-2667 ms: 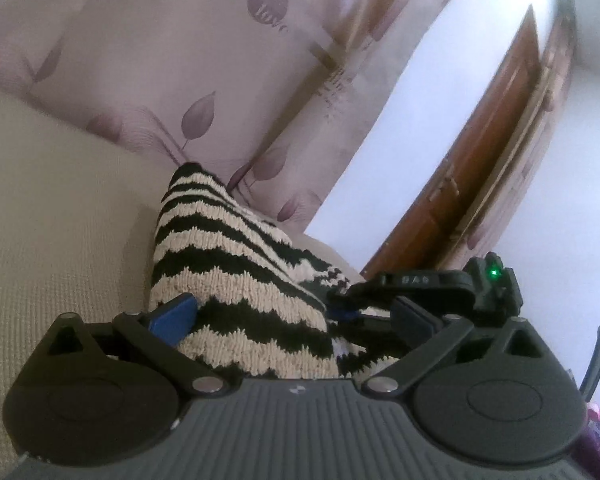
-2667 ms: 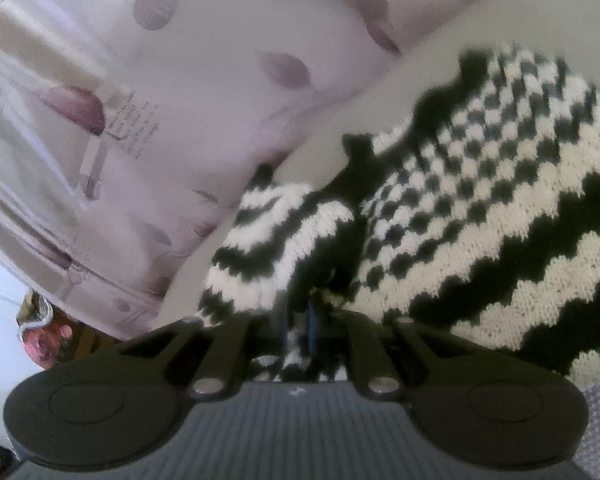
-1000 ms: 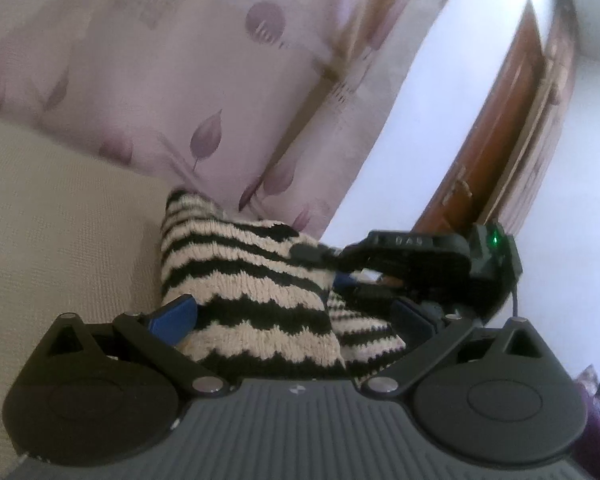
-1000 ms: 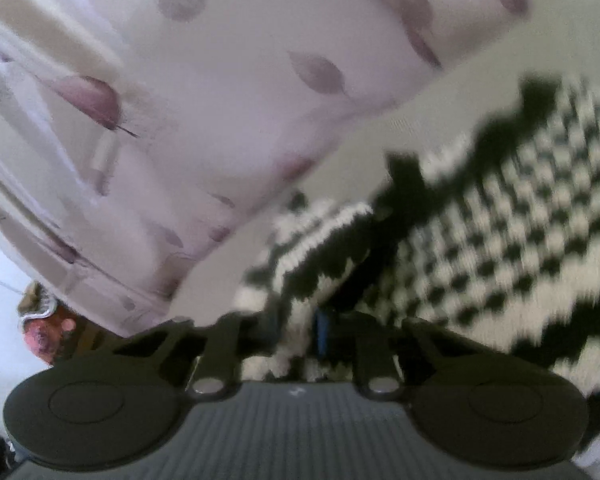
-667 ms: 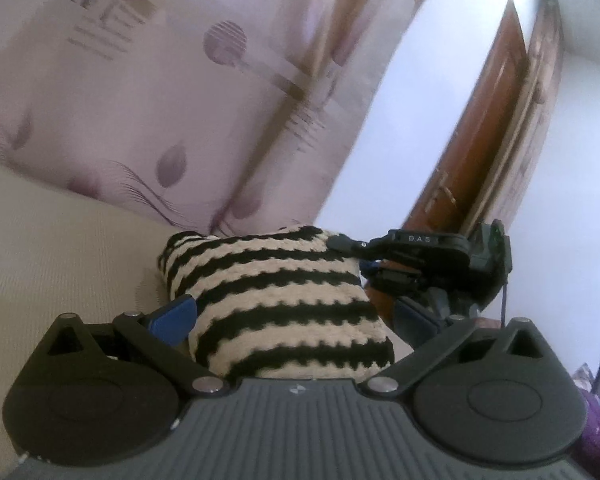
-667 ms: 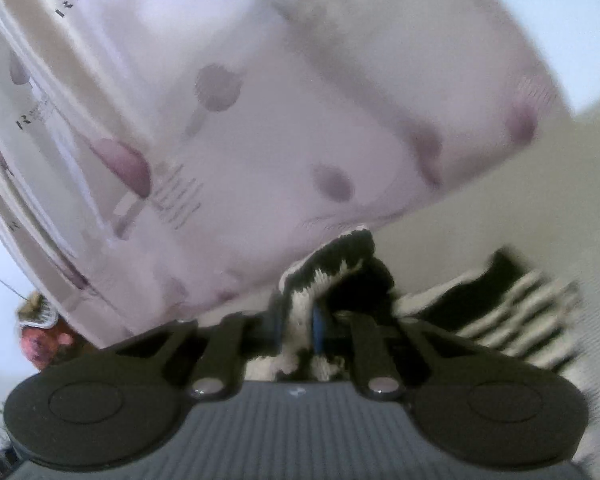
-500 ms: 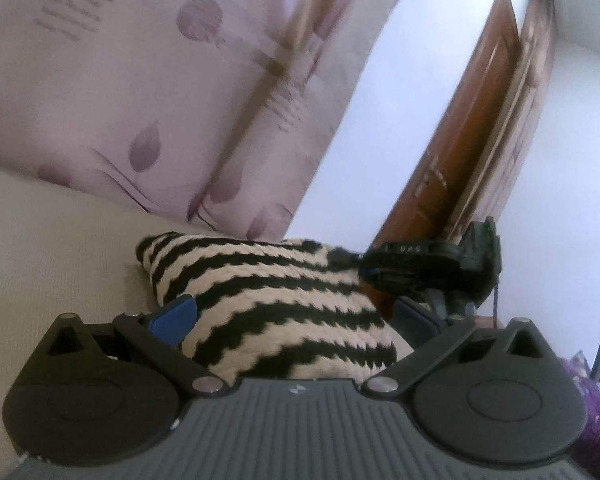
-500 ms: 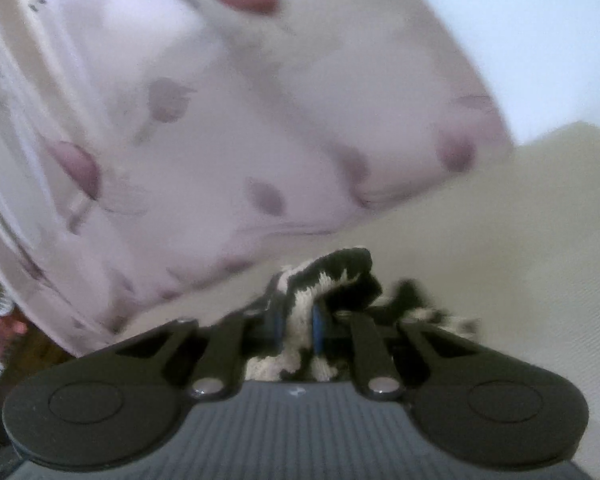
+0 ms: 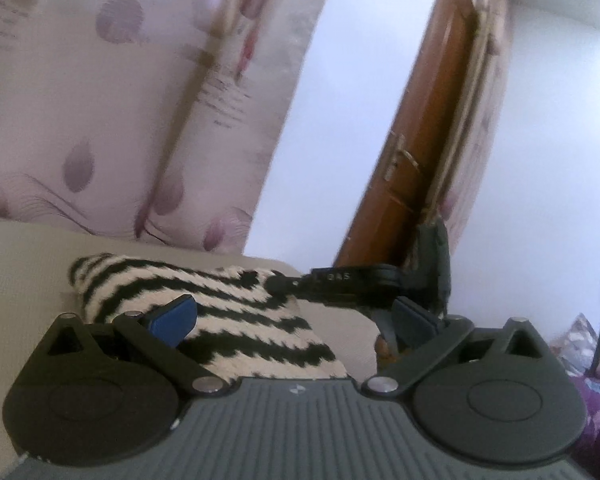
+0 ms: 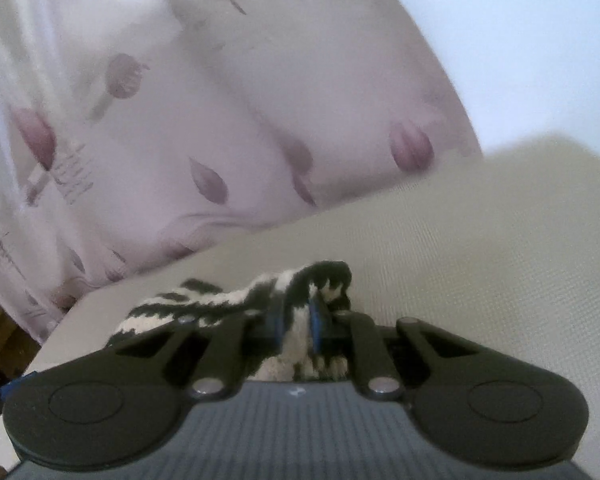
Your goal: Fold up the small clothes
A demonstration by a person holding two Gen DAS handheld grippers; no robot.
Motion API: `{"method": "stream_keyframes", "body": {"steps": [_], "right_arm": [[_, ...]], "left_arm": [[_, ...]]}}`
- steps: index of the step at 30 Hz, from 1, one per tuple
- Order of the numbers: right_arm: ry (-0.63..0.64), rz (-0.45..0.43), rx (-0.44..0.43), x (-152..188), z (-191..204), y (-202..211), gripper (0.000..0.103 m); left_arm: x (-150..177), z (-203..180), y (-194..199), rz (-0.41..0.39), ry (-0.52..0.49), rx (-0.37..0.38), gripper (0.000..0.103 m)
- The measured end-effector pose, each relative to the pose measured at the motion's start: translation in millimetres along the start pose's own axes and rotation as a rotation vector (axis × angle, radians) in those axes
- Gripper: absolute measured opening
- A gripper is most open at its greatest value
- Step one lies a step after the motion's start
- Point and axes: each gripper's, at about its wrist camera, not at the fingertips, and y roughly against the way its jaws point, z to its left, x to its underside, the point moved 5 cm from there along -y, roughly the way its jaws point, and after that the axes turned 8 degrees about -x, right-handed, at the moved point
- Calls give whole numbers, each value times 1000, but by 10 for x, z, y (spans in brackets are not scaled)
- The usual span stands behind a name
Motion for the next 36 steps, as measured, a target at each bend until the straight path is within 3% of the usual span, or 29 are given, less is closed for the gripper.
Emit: {"method": "stream_keyframes", "body": {"steps": [4,9,11,13,17,22,24,27,30,32,36], "right_arm": [[18,104,36,248,-181,-130,13],[-58,-36,8,-9,-227,172,17],[-31,-72,-54,-175,-61,249,18],[28,-24,-105,-265,178,128,18],[161,169,-228,-168,674,-394,18],[286,370,-179,158,675,-884,14],[278,365,-205,175,626,-889,14],[384,351,-174,215,721,-843,14],[331,289,-161,65,693,-653,17],[273,201,-187,-26,680,-348,17],[232,137,-168,133,637,317,18]], "left_arm": [[193,-15,-160,75,18,27,100],[336,50,-242,112,85,43,101],[354,53,-251,108,85,46,101],[370,46,-278,109,84,52,102],[404,37,-280,99,73,48,103],[424,45,-274,101,72,50,103],[391,47,-286,108,88,49,103],[353,86,-307,114,141,59,103],[337,121,-317,116,164,64,103],[343,143,-309,116,174,72,103],[339,180,-297,112,211,86,103]]}}
